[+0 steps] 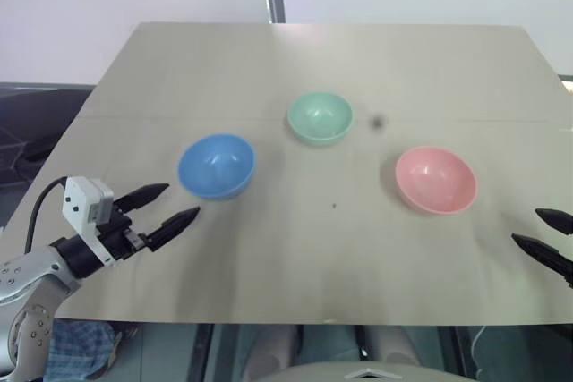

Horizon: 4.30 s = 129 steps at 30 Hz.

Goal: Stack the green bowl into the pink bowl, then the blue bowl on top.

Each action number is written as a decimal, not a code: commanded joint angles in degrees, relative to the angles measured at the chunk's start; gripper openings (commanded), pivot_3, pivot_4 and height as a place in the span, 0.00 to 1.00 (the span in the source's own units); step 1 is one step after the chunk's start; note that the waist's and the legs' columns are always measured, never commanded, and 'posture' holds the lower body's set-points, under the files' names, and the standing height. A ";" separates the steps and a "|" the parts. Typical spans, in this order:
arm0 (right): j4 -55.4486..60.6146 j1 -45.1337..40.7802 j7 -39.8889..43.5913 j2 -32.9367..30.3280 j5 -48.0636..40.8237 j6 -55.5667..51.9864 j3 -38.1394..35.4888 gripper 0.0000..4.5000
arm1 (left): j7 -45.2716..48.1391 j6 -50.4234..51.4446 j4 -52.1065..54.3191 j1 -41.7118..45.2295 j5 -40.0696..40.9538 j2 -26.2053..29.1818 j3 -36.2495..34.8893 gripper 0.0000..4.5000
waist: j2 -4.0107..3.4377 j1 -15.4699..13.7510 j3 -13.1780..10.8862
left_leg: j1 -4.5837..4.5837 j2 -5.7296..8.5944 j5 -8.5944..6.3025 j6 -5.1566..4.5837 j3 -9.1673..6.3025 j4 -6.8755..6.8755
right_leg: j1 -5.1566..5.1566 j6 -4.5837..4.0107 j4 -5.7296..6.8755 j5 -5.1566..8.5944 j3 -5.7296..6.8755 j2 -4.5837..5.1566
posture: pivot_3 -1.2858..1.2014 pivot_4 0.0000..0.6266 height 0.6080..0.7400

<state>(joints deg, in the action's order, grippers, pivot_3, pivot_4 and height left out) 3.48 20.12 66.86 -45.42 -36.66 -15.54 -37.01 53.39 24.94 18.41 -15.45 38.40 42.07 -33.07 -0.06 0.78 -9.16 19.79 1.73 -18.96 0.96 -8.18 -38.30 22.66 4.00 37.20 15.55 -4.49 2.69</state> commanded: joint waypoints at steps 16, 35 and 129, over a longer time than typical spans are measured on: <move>0.37 0.10 -0.07 -0.15 0.14 1.60 -1.88 0.98 | 6.90 -8.09 -6.77 0.11 -0.51 -0.43 -0.97 1.00 | -0.01 0.01 0.01 | 0.00 0.00 0.00 0.00 0.05 0.00 | 0.00 0.00 0.01 0.00 0.01 -0.01 | 0.52 0.24 1.00; 21.90 -6.90 -6.26 -0.83 -3.25 -3.86 6.77 0.98 | 9.62 -11.12 -9.55 0.40 -1.43 -0.53 -0.10 1.00 | -0.02 0.19 0.02 | -0.06 -0.01 -0.03 -0.06 -0.06 -0.08 | 0.03 0.00 0.27 0.00 -0.07 -0.03 | 0.52 0.24 1.00; 37.98 -48.60 -9.37 2.30 31.09 -28.37 61.72 0.74 | 9.26 7.15 6.04 2.90 13.31 4.43 2.61 1.00 | 0.17 1.31 0.04 | 0.97 0.09 0.05 0.08 -0.16 -0.39 | 1.19 -0.02 0.62 -0.01 0.40 0.33 | 0.52 0.24 1.00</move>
<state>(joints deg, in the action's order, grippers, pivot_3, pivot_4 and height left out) 38.73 -28.18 57.09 -42.95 -3.52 -43.15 28.05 62.25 32.24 24.04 -12.61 50.86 45.85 -28.74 0.12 2.09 -9.13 20.76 1.82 -18.91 1.04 -8.35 -38.69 23.85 3.98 37.81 15.54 -4.09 3.02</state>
